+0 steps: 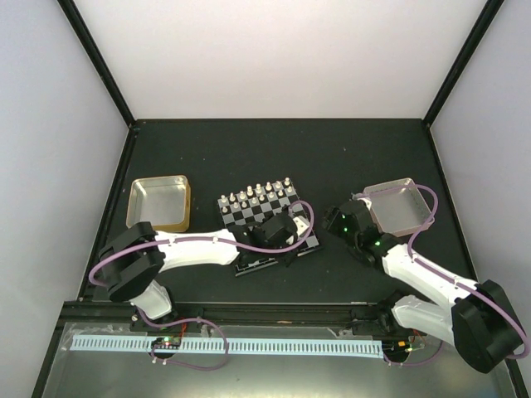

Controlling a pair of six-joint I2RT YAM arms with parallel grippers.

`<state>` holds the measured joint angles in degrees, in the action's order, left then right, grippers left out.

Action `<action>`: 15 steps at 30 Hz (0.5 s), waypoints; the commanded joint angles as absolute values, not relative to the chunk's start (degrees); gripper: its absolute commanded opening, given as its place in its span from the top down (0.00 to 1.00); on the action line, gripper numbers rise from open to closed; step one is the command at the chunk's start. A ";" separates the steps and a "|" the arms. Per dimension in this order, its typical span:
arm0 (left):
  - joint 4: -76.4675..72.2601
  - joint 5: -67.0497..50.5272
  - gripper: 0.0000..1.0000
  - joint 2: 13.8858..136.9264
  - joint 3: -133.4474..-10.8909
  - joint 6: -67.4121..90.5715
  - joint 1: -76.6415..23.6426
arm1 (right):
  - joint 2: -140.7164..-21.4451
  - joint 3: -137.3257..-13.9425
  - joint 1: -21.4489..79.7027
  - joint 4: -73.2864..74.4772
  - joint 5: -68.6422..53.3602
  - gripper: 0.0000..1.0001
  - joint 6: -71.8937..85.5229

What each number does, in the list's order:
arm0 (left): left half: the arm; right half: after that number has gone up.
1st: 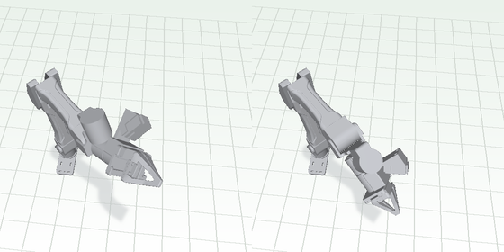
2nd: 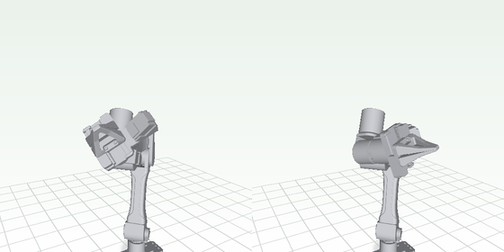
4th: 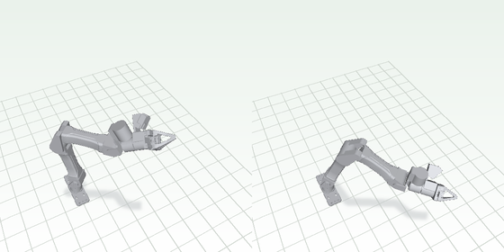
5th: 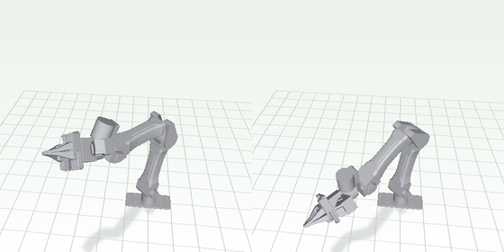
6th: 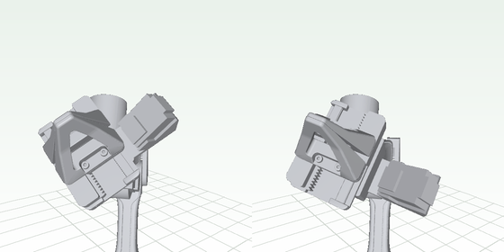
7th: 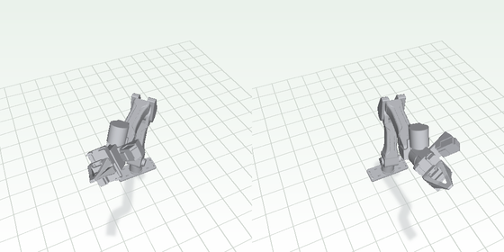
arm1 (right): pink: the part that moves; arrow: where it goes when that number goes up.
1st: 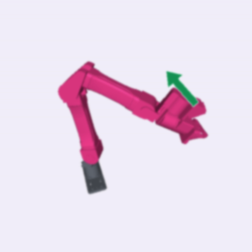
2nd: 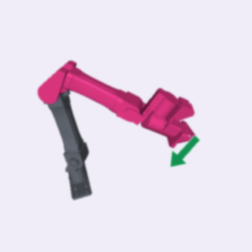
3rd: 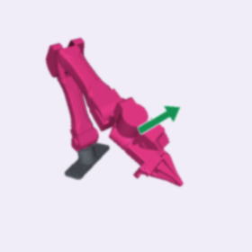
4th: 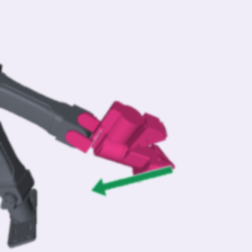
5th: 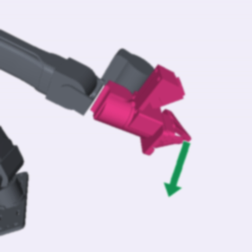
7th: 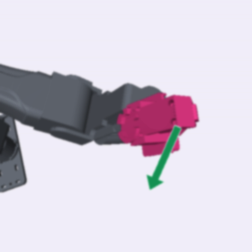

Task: Set up the chess pieces on the board
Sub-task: Place the chess piece on the chessboard.

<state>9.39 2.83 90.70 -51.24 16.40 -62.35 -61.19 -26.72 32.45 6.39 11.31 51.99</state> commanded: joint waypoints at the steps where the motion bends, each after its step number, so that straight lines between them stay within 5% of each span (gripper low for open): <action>1: 6.16 4.09 0.97 92.57 -53.52 15.38 -62.67 | -61.37 -26.06 31.65 4.99 11.04 0.27 52.73; 15: 0.18 11.32 0.95 96.43 -53.41 17.95 -62.15 | -61.40 -25.85 30.72 5.01 9.57 0.27 52.66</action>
<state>4.51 7.33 95.81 -51.55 16.73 -62.33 -61.36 -26.52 31.29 5.98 9.89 51.99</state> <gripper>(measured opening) 0.081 0.726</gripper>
